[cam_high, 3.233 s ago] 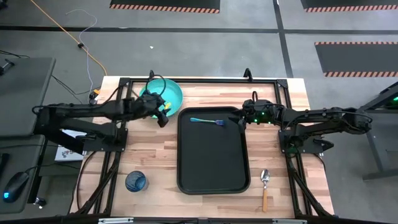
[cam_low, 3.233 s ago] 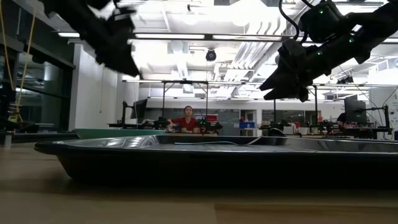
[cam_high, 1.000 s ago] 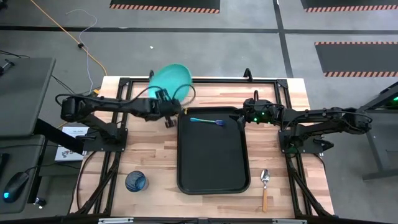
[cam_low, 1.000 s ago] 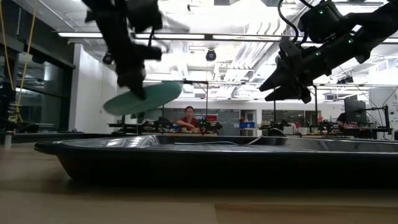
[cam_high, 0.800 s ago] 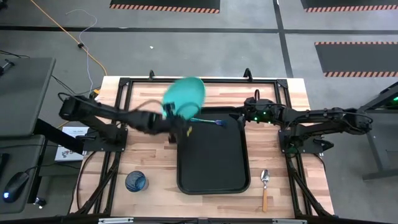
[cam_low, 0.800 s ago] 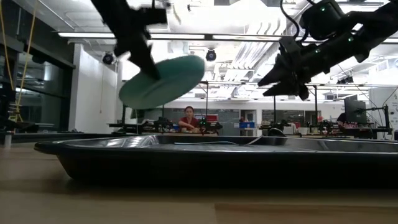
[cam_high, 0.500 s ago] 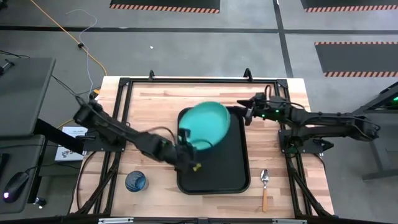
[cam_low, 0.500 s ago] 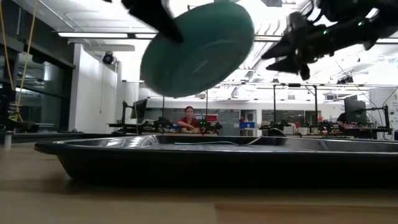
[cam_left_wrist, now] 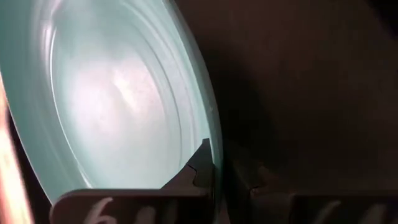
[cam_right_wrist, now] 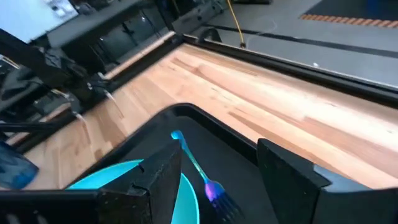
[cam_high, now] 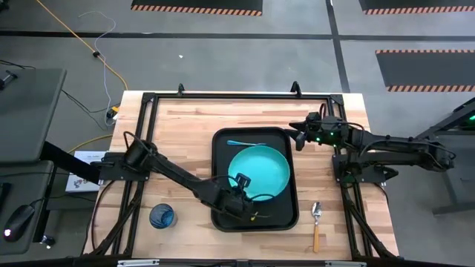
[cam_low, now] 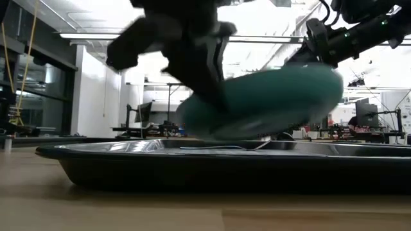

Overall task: Pick and place plate/cup/fork/spoon on tray
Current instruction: Put the blue plate to the right of the blue fork on the black tray

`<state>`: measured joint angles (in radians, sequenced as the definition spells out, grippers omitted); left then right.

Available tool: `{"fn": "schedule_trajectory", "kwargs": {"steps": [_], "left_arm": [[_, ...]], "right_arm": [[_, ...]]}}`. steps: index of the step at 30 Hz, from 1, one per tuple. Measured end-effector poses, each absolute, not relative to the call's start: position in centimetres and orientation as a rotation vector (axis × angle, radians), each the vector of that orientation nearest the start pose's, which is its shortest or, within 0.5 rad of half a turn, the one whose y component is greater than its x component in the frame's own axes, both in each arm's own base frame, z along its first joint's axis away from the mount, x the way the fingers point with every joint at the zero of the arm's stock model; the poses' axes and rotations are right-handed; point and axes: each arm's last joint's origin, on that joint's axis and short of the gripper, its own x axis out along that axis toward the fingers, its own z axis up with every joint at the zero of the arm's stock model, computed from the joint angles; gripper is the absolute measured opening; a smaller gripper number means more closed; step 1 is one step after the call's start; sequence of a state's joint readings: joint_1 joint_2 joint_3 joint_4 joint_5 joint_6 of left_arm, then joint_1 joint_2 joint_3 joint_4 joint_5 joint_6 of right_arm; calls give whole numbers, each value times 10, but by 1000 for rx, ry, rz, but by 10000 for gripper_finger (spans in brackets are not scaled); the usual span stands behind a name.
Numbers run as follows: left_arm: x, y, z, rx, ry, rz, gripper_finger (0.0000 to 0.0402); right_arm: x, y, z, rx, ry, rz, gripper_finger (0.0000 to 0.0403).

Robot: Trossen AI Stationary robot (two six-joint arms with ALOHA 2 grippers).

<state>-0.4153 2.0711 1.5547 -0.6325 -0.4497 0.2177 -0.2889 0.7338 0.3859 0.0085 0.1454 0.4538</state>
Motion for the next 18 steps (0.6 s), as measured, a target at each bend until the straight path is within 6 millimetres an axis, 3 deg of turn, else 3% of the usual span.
{"fn": "schedule_trajectory", "kwargs": {"steps": [4, 18], "left_arm": [[399, -156, 166, 623, 1108, -113, 2], [390, -171, 159, 500, 1180, -186, 11]], "right_arm": [[158, -50, 220, 458, 242, -504, 201], [158, -50, 221, 455, 242, -504, 201]]}}
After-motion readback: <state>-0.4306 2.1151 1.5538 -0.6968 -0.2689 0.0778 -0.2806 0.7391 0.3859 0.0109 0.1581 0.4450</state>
